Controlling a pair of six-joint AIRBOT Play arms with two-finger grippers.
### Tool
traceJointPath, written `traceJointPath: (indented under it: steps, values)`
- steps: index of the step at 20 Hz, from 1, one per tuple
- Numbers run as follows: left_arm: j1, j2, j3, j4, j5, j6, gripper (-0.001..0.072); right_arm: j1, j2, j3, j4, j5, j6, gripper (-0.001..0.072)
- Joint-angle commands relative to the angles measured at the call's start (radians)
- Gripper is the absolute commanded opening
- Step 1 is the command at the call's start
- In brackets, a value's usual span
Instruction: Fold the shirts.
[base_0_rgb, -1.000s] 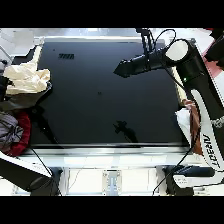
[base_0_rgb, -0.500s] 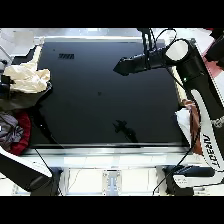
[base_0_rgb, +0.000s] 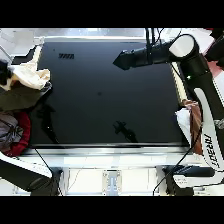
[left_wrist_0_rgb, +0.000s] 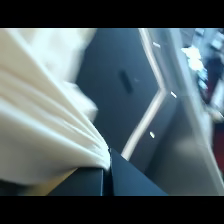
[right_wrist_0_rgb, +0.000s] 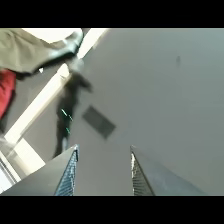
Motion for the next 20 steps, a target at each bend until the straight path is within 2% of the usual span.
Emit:
traceJointPath:
  steps: [1, 3, 5, 8, 11, 12, 13, 14, 16, 18, 19, 20]
  values:
    - [-0.086, 0.148, 0.000, -0.256, -0.291, 0.277, 0.0008, 0.000, 0.005, 0.189, -0.001, 0.120, 0.000, 0.0368]
    - [-0.193, 0.199, 0.000, -0.253, -0.432, 0.280, 0.0008, -0.007, 0.064, 0.225, -0.005, 0.119, -0.002, 0.0369]
    - [-0.347, 0.218, 0.000, -0.254, -0.500, 0.278, 0.0008, -0.018, 0.153, 0.216, -0.065, 0.120, -0.004, 0.0369]
    - [-0.607, 0.209, 0.000, -0.249, -0.492, 0.278, 0.0009, -0.031, 0.291, 0.195, -0.195, 0.118, -0.004, 0.0369]
    - [-0.867, 0.169, 0.000, -0.249, -0.408, 0.278, 0.0024, -0.031, 0.395, 0.194, -0.320, 0.119, -0.004, 0.0369]
    - [-0.935, 0.151, 0.000, -0.249, -0.362, 0.279, 0.0182, -0.031, 0.417, 0.193, -0.345, 0.120, -0.004, 0.0369]
    - [-0.986, 0.133, 0.000, -0.249, -0.311, 0.279, 0.0561, -0.031, 0.435, 0.188, -0.370, 0.126, -0.004, 0.0369]
    - [-1.019, 0.120, 0.000, -0.249, -0.258, 0.280, 0.0719, -0.031, 0.446, 0.176, -0.395, 0.136, -0.004, 0.0369]
    - [-1.012, 0.116, 0.000, -0.249, -0.204, 0.279, 0.0720, -0.031, 0.452, 0.140, -0.484, 0.208, -0.004, 0.0369]
    - [-0.925, 0.116, 0.000, -0.219, -0.211, 0.278, 0.0720, -0.031, 0.446, 0.079, -0.631, 0.323, -0.001, 0.0369]
    - [-0.861, 0.116, 0.000, -0.170, -0.228, 0.253, 0.0720, -0.037, 0.443, 0.031, -0.696, 0.379, 0.008, 0.0369]
    - [-0.797, 0.116, 0.000, -0.102, -0.251, 0.188, 0.0720, -0.060, 0.442, -0.033, -0.704, 0.408, 0.008, 0.0368]
